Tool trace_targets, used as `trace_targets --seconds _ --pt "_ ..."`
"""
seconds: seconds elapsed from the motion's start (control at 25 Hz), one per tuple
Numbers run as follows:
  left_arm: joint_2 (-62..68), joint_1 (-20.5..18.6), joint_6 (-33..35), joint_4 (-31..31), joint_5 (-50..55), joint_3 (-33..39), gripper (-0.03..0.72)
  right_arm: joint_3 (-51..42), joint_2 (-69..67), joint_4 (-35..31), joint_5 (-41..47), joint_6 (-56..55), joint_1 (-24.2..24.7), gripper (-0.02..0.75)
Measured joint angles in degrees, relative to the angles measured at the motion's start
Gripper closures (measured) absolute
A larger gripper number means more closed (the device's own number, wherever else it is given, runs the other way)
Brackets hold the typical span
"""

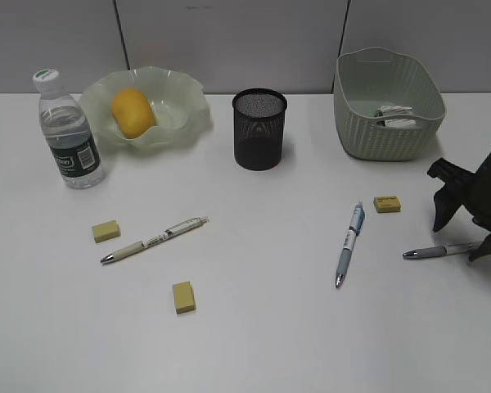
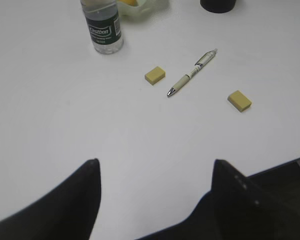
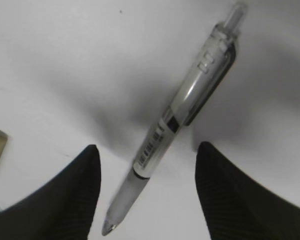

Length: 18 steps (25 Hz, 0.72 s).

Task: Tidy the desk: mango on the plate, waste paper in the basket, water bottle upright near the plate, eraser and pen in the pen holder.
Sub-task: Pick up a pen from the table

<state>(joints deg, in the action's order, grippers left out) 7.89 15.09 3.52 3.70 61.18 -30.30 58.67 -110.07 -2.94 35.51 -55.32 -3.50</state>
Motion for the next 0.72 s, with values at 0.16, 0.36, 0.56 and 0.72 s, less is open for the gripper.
trace_targets --seconds 0.16,0.36,0.56,0.72 --pt "0.0 0.0 0.0 0.0 0.0 0.0 0.167 0.0 -1.2 0.0 0.1 -0.2 0.0 0.261" --pt "0.0 0.0 0.0 0.0 0.0 0.0 0.167 0.2 -2.6 -0.2 0.1 -0.2 0.0 0.273" --pt "0.0 0.0 0.0 0.0 0.0 0.0 0.167 0.2 -2.7 0.3 -0.2 -0.2 0.0 0.442" --pt "0.0 0.0 0.0 0.0 0.0 0.0 0.167 0.2 -2.7 0.9 -0.4 -0.2 0.1 0.560"
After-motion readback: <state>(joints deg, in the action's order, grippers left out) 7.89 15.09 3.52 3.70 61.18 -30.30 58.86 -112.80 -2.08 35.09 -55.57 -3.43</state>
